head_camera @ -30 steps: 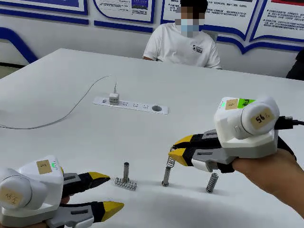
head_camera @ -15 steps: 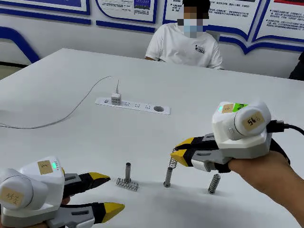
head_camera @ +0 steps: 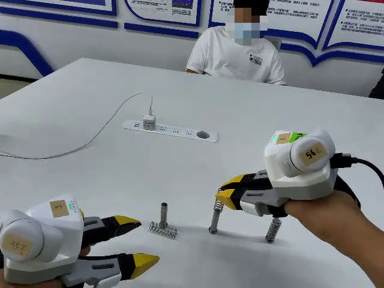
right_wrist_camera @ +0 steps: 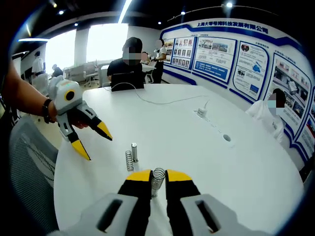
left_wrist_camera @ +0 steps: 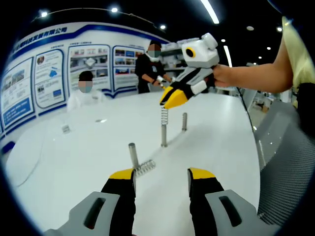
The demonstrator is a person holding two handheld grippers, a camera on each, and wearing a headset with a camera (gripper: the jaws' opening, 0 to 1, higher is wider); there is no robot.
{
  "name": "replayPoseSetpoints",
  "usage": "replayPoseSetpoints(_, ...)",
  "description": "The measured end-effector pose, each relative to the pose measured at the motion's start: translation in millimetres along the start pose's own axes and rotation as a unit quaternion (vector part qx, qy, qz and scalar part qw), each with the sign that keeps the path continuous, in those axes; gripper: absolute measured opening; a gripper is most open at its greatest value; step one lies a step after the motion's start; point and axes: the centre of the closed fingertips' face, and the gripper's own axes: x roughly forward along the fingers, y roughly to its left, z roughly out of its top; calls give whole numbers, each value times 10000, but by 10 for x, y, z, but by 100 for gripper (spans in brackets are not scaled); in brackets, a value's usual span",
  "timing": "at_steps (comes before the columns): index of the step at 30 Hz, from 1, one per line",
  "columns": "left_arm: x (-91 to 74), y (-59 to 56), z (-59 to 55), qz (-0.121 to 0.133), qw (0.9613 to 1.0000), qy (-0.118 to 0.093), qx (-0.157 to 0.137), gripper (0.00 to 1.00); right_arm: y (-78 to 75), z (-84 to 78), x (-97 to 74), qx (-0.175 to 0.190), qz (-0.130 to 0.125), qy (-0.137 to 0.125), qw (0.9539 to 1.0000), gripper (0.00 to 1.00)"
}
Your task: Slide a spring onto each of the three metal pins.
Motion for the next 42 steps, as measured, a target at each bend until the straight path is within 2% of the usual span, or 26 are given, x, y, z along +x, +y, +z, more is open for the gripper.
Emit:
replayPoseSetpoints(21,8,2,-25,-8,10000,27,-15,42,20,-178,145,100,36,144,9998,12)
replayPoseSetpoints(42,3,8,-44,-8,10000,46,-37,42,53,-409,297,175,62,412,9990,12)
